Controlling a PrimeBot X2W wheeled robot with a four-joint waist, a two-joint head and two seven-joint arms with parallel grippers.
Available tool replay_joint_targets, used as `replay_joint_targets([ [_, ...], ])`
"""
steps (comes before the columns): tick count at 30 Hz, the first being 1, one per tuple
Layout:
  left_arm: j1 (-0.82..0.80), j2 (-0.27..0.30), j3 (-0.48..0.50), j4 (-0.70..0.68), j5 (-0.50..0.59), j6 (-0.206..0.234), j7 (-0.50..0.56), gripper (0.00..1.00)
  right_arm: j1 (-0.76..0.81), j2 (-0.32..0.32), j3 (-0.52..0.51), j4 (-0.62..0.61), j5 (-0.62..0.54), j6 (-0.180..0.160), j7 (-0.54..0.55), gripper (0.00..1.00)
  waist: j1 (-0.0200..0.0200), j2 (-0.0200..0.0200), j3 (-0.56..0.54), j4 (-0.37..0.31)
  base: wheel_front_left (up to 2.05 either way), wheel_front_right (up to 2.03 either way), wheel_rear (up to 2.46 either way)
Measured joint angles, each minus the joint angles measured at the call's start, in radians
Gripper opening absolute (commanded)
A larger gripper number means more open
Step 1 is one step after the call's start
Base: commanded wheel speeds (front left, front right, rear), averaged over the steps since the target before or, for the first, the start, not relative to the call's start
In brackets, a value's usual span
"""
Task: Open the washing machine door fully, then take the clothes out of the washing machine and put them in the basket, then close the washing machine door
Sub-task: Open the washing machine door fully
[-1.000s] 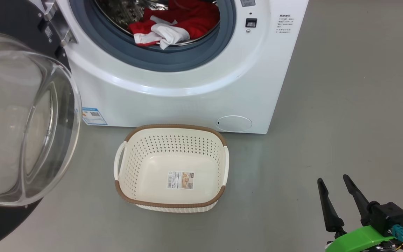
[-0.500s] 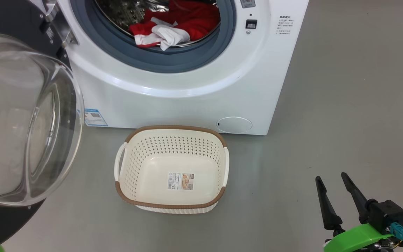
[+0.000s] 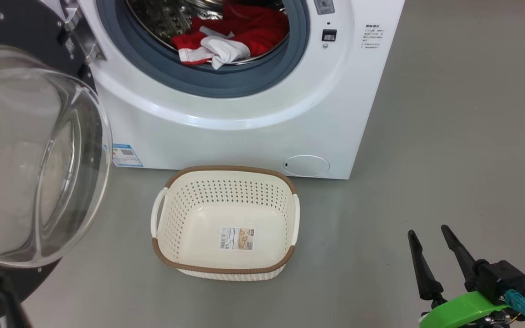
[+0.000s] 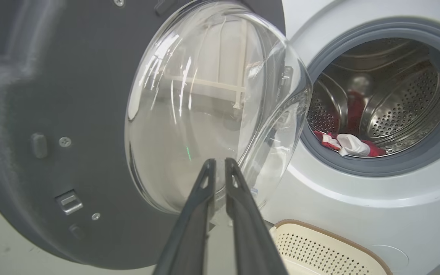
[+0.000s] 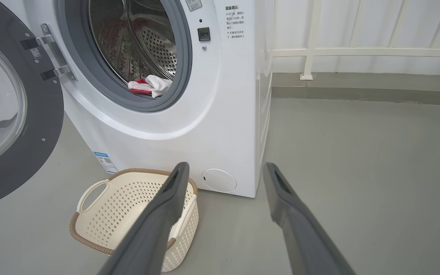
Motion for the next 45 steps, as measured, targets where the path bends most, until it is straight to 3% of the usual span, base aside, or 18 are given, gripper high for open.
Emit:
replay_joint_targets([
  [2,0.014,-0.004,-0.023,-0.031,0.012,0.000,0.010,0.58,0.000,0.000,0.001,0.000,0.001,0.000,0.000,1.00,0.0000,0.0000,-0.003,-0.001,0.00,0.00,0.00],
  [3,0.019,-0.006,-0.033,-0.044,0.016,0.000,0.014,0.95,0.000,0.000,0.001,0.000,0.001,0.000,0.000,1.00,0.0000,0.0000,-0.005,-0.002,0.00,0.00,0.00],
  [4,0.020,-0.007,-0.044,-0.055,0.019,0.000,0.022,1.00,0.000,0.000,0.002,0.000,0.001,0.000,-0.001,1.00,0.0000,0.0000,-0.007,-0.003,0.00,0.00,0.00],
  [11,0.047,-0.002,-0.124,-0.118,0.053,-0.006,0.080,1.00,0.000,0.000,0.012,0.001,0.004,0.000,-0.001,1.00,0.0000,0.0000,-0.030,-0.024,0.00,0.00,0.00],
  [23,0.051,0.009,-0.264,-0.130,0.096,-0.061,0.159,1.00,0.025,0.000,0.025,-0.002,0.008,0.000,-0.001,1.00,0.0000,0.0000,-0.078,-0.086,0.00,0.00,0.00],
  [31,0.049,0.010,-0.307,-0.090,0.096,-0.083,0.168,1.00,0.047,0.000,0.035,-0.018,0.007,0.000,-0.001,1.00,0.0000,0.0000,-0.113,-0.140,0.00,0.00,0.00],
  [45,0.043,0.009,-0.311,-0.053,0.105,-0.063,0.156,1.00,0.072,0.000,0.040,-0.051,0.007,0.000,0.005,1.00,0.0000,0.0000,-0.131,-0.188,0.00,0.00,0.00],
])
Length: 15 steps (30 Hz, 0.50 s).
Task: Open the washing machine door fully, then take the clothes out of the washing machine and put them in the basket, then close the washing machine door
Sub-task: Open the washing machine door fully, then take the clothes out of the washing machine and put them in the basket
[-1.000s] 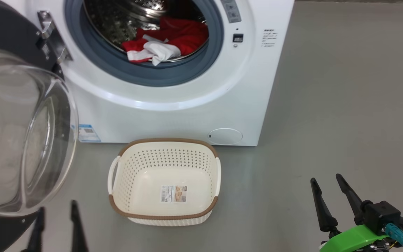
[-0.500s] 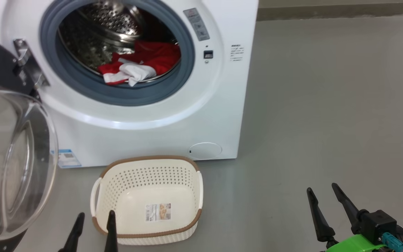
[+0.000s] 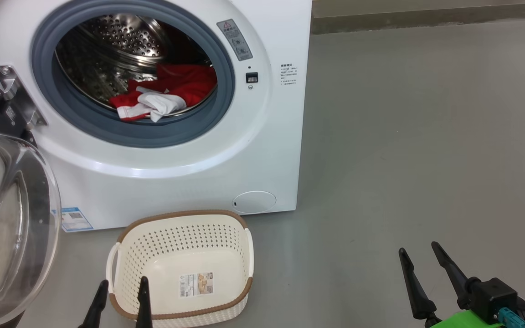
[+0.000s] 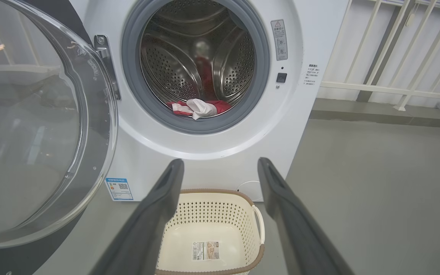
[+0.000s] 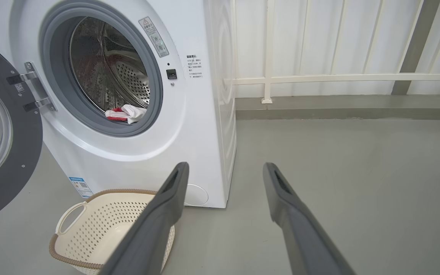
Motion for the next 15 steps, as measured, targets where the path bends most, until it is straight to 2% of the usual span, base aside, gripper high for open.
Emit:
replay_joint_targets([
  [15,-0.010,0.005,-0.002,0.009,-0.001,0.000,0.000,1.00,0.010,0.000,0.001,-0.002,0.000,0.000,0.009,1.00,0.0000,0.0000,-0.002,-0.001,0.00,0.00,0.00],
])
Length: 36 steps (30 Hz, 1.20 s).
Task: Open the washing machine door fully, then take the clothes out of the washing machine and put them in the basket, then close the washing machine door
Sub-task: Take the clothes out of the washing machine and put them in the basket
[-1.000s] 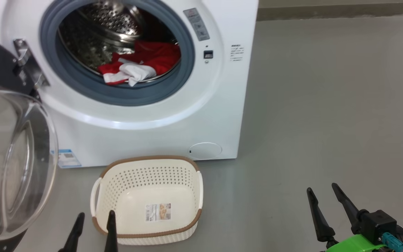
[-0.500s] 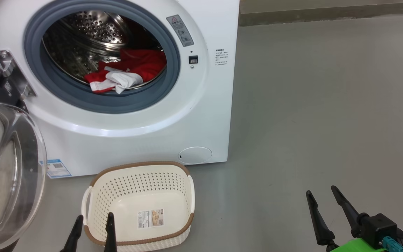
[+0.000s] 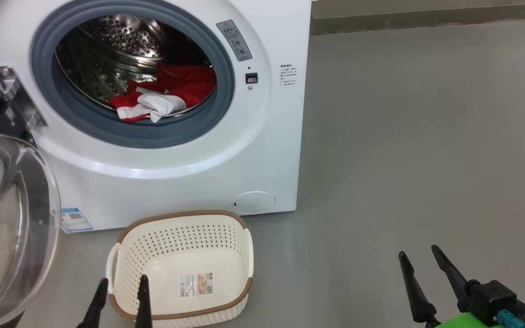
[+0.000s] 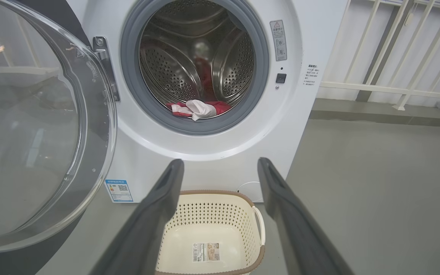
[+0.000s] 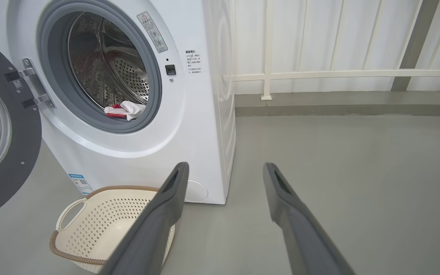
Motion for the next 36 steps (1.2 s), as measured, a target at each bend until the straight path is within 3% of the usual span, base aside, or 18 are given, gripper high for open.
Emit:
replay_joint_targets([
  [10,-0.001,0.000,-0.010,0.008,-0.001,0.014,0.002,1.00,0.000,0.000,0.000,0.001,0.000,0.000,0.000,1.00,0.0000,0.0000,-0.001,-0.003,0.17,-0.20,0.03],
  [26,-0.004,0.007,-0.021,0.004,-0.001,0.019,0.000,1.00,0.000,0.000,0.001,0.002,0.001,0.000,0.000,1.00,0.0000,0.0000,-0.004,-0.001,1.28,-1.28,0.00],
  [36,-0.004,0.014,-0.025,0.004,-0.002,0.027,-0.003,1.00,0.000,0.000,0.002,0.005,0.002,0.000,0.006,1.00,0.0000,0.0000,-0.007,-0.001,0.29,-0.29,0.00],
])
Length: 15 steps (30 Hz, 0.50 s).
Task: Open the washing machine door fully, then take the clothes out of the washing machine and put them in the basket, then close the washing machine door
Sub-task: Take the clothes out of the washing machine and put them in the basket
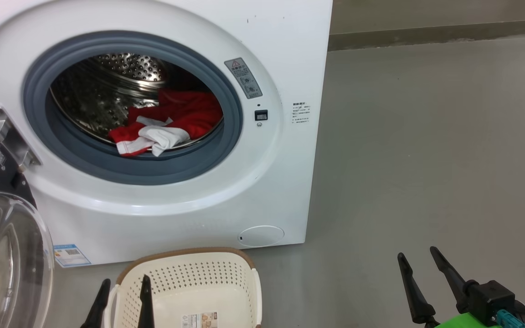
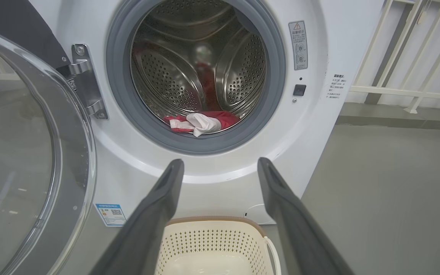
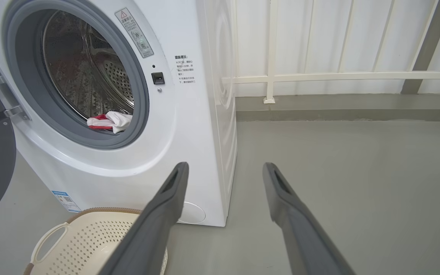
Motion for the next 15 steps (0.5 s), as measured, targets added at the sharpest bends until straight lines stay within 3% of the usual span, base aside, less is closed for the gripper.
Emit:
replay_joint_targets([
  [15,0.000,0.000,-0.012,0.001,-0.001,0.008,0.002,1.00,0.000,0.000,-0.001,0.000,-0.009,0.000,0.004,1.00,0.0000,0.0000,0.000,0.006,0.00,0.00,0.00],
])
